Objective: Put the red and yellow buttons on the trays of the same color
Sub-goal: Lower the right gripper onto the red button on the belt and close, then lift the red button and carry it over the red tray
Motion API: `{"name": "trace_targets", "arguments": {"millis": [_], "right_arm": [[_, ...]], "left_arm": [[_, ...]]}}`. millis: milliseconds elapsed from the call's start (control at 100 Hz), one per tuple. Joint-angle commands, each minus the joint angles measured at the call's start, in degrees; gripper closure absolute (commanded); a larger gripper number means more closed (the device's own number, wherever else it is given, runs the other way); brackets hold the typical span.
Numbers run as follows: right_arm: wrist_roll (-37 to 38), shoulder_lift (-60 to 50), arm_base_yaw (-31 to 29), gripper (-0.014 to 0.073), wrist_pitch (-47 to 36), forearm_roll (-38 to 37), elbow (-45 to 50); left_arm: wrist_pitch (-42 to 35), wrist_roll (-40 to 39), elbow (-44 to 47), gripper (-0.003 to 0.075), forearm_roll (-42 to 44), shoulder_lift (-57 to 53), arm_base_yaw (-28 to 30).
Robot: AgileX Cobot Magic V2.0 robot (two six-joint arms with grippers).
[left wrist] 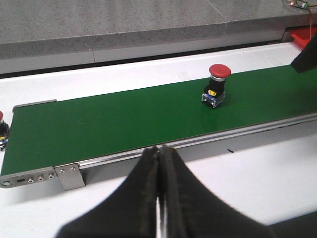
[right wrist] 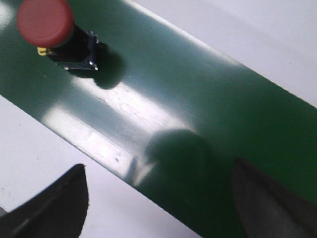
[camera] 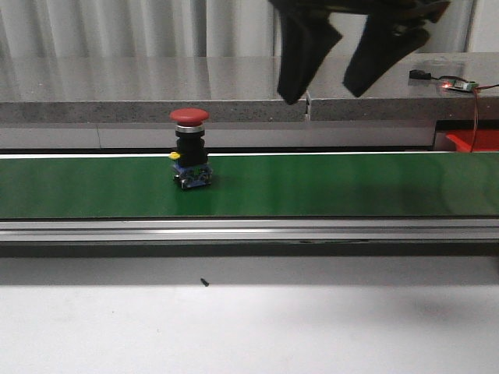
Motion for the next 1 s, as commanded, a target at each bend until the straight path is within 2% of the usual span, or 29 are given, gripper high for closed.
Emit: {"name": "trace_targets", "arguments": {"millis": [0,510,820,920,990], "right_arm": [[-1.63,0.0,1.25,0.0003,-1.44,0.84,-3.89],[-3.26,9.86,5.31,0.0003,-1.42,4.29,-13.85],[-3.32,15.88,5.83,0.0008,-5.31,4.68,-18.77],[-3.32,16.51,5.83,0.0102,-6.14,4.68,-18.77],[-3.32,16.6,5.83,0.0244,-6.14,4.68,-18.77]], "left_arm": [[-4.05,-0.35,-1.24,0.0739,-1.01,0.75,-0.47],[-4.05,-0.35,-1.24,0.0739,-1.01,0.75,-0.47],[-4.05,-0.35,-1.24,0.0739,-1.01,0.75,-0.47],[-4.05,-0.35,-1.24,0.0739,-1.01,0.75,-0.47],[-4.05,-0.35,-1.24,0.0739,-1.01,0.75,-0.47]]}}
